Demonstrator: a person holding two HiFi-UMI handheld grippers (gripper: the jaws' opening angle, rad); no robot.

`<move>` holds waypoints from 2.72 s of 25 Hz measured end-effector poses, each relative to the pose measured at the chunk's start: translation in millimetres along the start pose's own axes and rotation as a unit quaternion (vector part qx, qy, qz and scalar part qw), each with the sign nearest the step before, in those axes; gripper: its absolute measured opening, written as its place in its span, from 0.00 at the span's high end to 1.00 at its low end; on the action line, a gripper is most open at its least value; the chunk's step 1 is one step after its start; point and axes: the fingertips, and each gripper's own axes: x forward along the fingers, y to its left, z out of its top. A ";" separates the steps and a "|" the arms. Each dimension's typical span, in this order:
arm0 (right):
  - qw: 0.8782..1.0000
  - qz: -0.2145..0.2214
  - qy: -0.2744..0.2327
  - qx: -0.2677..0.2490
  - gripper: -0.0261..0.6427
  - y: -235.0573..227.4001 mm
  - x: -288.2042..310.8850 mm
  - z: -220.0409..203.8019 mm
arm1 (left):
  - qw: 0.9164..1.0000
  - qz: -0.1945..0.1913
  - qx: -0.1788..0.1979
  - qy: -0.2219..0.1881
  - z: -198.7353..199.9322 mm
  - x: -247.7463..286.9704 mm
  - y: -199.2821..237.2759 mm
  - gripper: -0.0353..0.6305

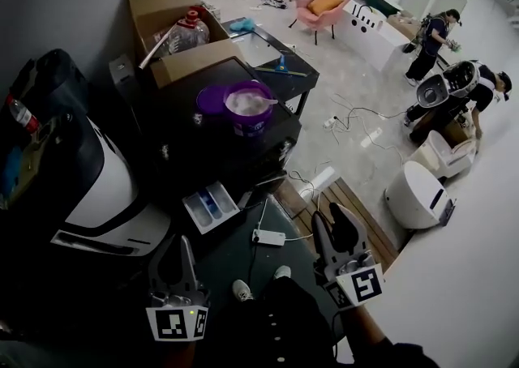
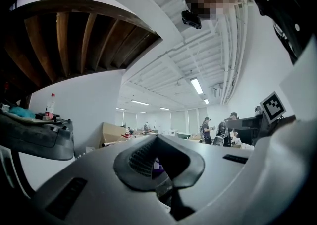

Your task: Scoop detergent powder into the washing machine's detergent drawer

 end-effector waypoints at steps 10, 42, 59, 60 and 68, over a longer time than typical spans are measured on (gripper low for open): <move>1.000 0.018 0.004 0.000 0.76 -48.8 54.2 -2.5 | 1.000 0.026 0.002 -0.003 -1.0 61.7 -8.0 0.94; 0.975 0.138 0.161 0.072 0.75 -124.1 260.6 -83.7 | 0.995 0.073 0.072 -0.021 7.2 177.8 25.7 0.94; 0.898 0.194 0.324 0.224 0.75 -144.5 342.7 -171.9 | 0.996 0.063 0.046 0.053 -48.6 191.4 64.8 0.94; 0.897 0.197 0.327 0.225 0.75 -144.3 344.2 -172.1 | 0.995 0.063 0.044 0.056 -51.1 193.3 65.7 0.94; 0.891 0.210 0.330 0.231 0.91 -143.4 349.1 -166.4 | 0.995 0.066 0.031 0.068 -63.7 203.8 71.5 0.94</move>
